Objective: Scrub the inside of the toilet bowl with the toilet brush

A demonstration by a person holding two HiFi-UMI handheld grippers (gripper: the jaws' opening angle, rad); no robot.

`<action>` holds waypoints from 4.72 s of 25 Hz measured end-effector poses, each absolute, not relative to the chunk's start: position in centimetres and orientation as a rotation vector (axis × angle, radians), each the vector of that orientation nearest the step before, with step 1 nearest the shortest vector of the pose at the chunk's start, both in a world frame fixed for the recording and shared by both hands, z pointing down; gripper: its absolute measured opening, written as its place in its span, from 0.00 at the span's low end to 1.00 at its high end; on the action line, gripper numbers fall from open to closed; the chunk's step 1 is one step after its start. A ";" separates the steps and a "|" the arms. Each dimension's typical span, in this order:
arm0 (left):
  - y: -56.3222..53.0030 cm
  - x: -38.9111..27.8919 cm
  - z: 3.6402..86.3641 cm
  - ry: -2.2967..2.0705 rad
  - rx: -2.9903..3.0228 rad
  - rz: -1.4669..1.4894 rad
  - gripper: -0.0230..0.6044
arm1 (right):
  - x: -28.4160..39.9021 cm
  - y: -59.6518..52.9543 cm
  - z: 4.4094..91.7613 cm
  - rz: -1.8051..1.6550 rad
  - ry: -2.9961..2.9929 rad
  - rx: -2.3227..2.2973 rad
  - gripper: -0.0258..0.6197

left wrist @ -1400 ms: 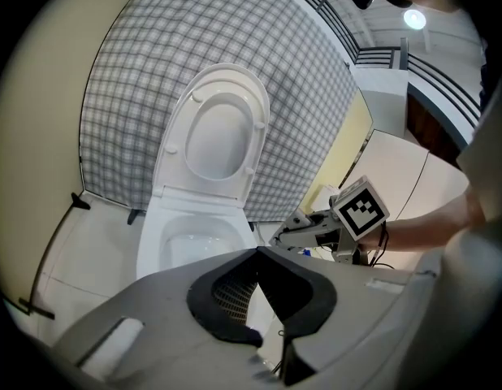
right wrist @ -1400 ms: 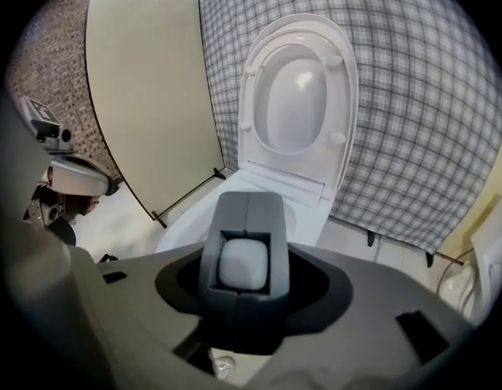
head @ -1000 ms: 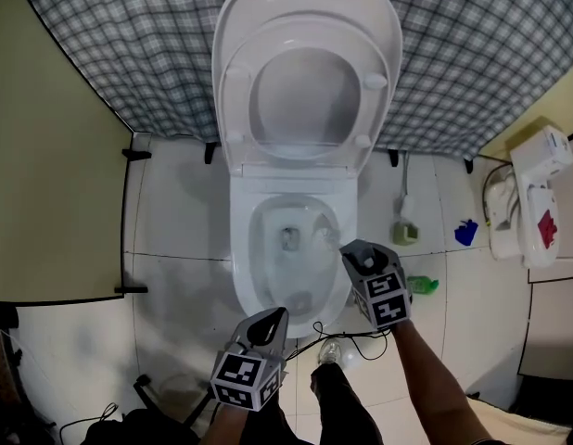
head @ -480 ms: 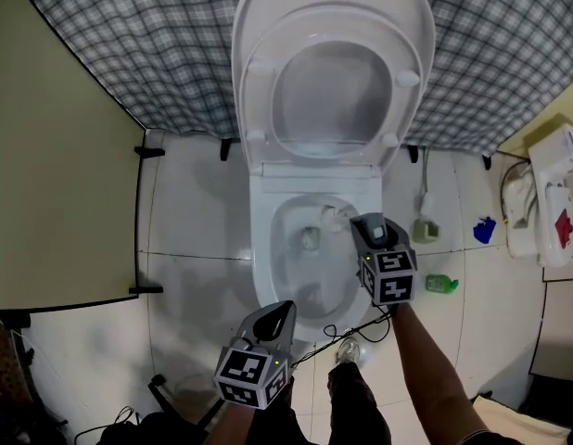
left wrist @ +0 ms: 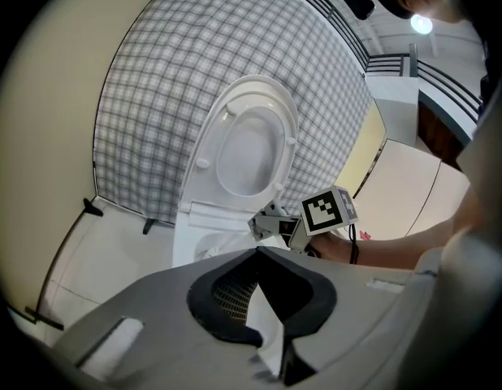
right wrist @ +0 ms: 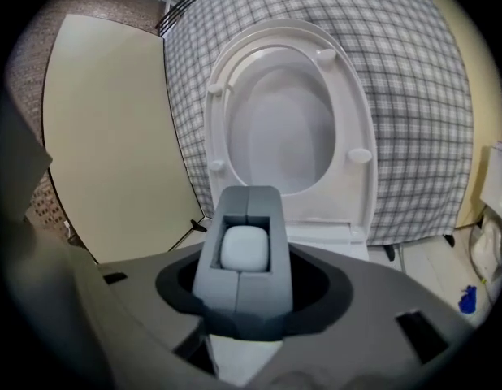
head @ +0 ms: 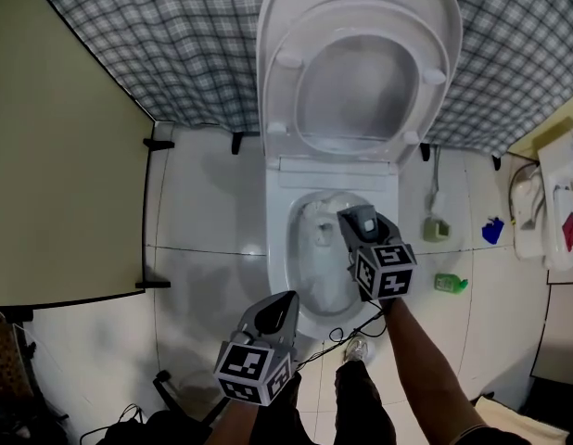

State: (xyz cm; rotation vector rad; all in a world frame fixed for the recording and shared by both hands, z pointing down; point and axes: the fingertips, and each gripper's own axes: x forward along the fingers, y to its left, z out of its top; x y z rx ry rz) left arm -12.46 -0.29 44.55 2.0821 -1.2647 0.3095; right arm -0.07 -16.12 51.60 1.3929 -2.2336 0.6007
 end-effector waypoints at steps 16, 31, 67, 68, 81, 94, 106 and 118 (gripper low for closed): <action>1.6 -13.0 45.0 -1.266 2.080 0.340 0.02 | -4.4 -8.4 53.1 0.689 -2.271 1.164 0.39; 4.7 -9.6 45.1 -1.204 2.100 0.380 0.02 | 0.9 3.2 53.1 0.771 -2.172 1.143 0.39; 4.9 -12.3 49.0 -1.188 2.043 0.425 0.02 | 4.0 -12.1 54.5 0.465 -2.111 1.430 0.39; 5.0 -12.8 49.0 -1.194 2.037 0.427 0.02 | 3.6 -12.2 54.6 0.473 -2.119 1.433 0.39; 5.7 -14.8 49.5 -1.204 2.005 0.411 0.02 | -2.2 -9.4 55.1 0.569 -2.221 1.281 0.39; 5.9 -11.0 48.9 -1.133 2.051 0.405 0.02 | 0.6 -0.1 55.8 0.646 -2.156 1.219 0.39; 6.5 -7.3 48.8 -1.091 2.086 0.439 0.02 | 7.2 1.1 56.6 0.649 -2.041 1.280 0.39; 5.9 -7.7 49.1 -1.101 2.076 0.425 0.02 | 7.9 -6.4 57.4 0.617 -2.025 1.399 0.39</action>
